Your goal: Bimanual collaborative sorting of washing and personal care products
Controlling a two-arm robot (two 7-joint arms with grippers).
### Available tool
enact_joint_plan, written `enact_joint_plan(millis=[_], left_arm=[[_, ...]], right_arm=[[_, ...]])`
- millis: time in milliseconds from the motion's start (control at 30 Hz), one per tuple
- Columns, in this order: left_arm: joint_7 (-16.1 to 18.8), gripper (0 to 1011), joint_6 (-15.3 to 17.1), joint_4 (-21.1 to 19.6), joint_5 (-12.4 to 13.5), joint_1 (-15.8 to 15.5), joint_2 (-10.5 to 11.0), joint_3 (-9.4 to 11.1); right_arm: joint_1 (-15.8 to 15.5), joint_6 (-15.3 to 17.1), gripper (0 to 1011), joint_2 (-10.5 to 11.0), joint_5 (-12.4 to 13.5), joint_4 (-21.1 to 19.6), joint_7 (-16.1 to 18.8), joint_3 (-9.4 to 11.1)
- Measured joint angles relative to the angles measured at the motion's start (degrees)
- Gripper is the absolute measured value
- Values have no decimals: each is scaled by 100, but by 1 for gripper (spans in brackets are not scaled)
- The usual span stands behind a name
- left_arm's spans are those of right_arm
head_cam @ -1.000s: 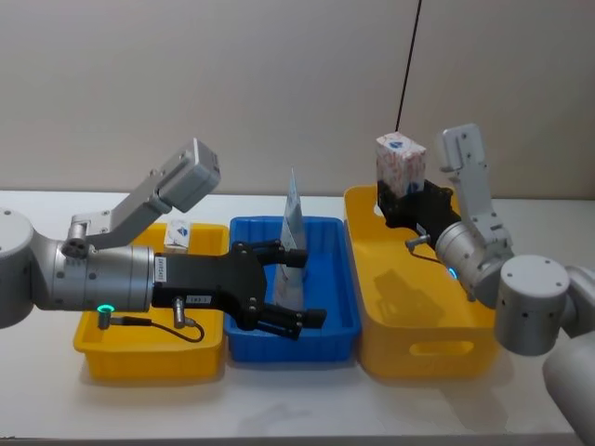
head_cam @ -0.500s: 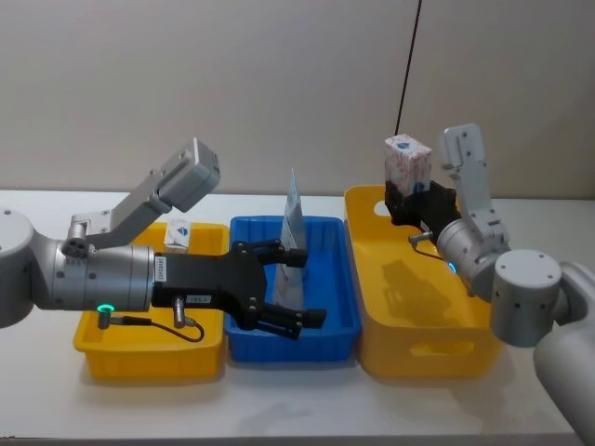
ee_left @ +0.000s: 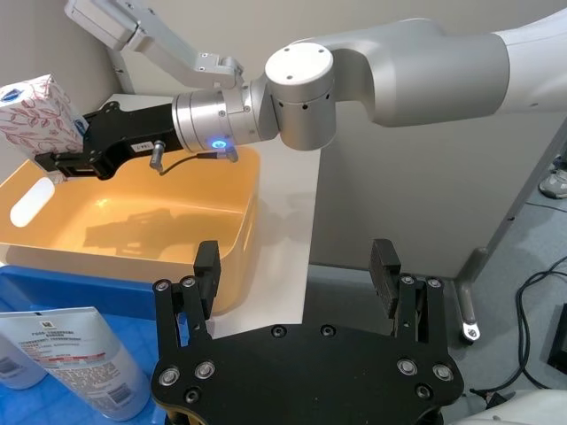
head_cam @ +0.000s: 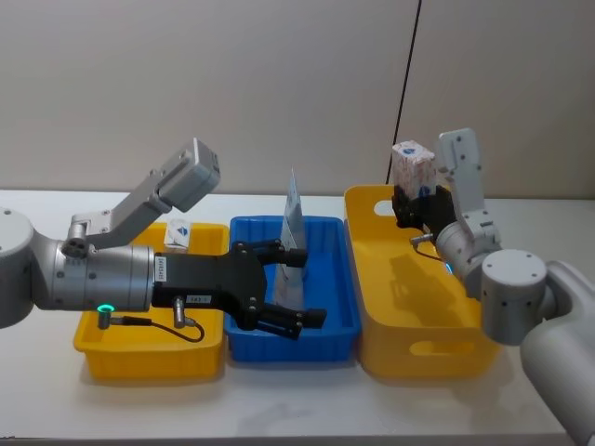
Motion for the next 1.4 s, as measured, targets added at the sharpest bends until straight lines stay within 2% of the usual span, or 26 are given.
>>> enact_joint_plan(millis=[400, 967, 1067, 1200, 1400], left_arm=[[0, 1001, 0, 0, 0, 0, 0, 0], [0, 1001, 0, 0, 0, 0, 0, 0], [0, 1001, 0, 0, 0, 0, 0, 0], [0, 1001, 0, 0, 0, 0, 0, 0], [0, 1001, 0, 0, 0, 0, 0, 0]], right_arm=[[125, -97, 391, -204, -193, 272, -374, 11], [95, -215, 944, -264, -291, 204, -541, 116], [52, -194, 1000, -258, -287, 90, -555, 157], [-44, -113, 1004, -226, -249, -148, -557, 217], [-334, 113, 1004, -111, -137, -817, -535, 329]])
